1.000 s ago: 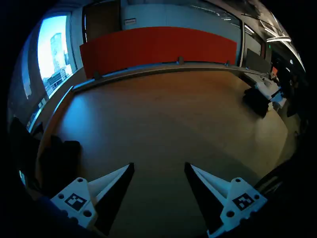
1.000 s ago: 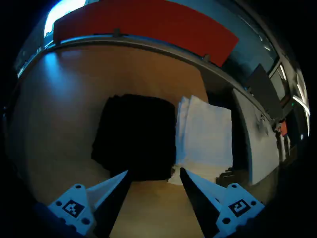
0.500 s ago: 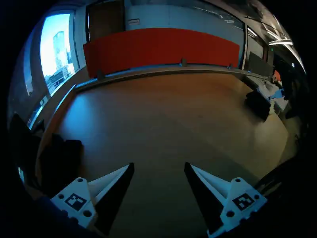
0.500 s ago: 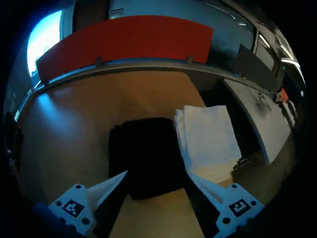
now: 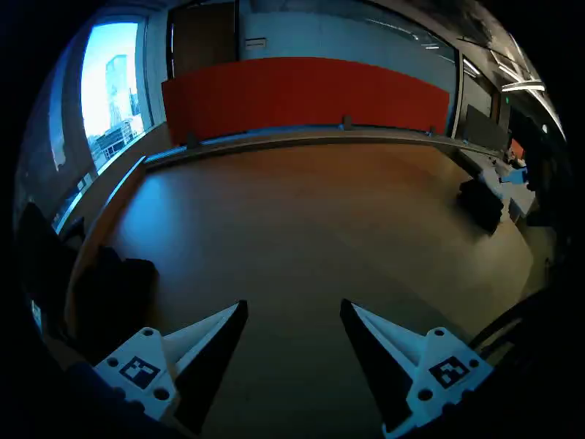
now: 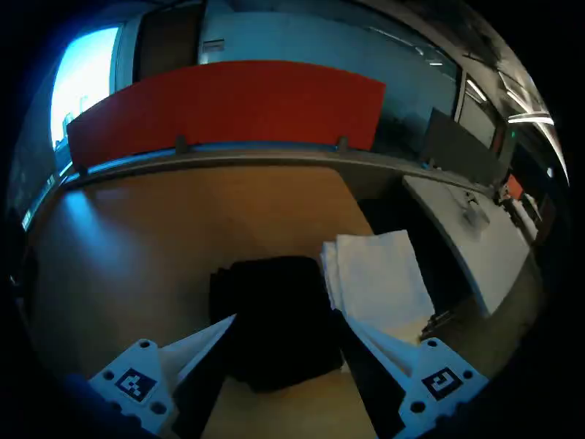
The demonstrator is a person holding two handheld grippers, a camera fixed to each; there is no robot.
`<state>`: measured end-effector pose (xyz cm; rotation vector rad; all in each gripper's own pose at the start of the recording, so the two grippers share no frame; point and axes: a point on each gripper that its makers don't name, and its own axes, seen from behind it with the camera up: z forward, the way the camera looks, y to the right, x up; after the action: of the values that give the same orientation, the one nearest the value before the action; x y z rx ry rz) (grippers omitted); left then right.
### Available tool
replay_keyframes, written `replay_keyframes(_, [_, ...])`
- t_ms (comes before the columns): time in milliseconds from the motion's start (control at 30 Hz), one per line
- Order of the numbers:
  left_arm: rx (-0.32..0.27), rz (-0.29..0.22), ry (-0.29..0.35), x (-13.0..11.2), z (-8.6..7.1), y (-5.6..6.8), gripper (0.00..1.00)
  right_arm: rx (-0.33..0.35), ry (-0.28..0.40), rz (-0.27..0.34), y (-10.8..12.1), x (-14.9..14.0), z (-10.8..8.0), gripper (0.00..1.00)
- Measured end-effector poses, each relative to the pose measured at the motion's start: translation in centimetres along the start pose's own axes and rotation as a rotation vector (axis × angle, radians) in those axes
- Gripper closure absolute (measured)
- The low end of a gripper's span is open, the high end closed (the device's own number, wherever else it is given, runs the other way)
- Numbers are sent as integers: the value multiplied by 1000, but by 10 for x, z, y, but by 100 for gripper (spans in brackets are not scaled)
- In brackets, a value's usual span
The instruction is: Fold towel
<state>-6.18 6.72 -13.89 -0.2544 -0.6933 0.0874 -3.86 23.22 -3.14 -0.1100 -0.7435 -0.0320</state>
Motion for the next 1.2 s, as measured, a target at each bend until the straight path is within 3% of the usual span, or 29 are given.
replay_keyframes(467, [14,-23,34,14,3,-4,6,-44,256,7,-20,55,-22,10])
replay_keyframes(867, [16,-46,81,29,5,-8,6,-53,418,31,-35,91,-46,9])
replay_keyframes(1200, [26,-45,139,52,9,-13,6,-37,459,14,-53,103,-55,9])
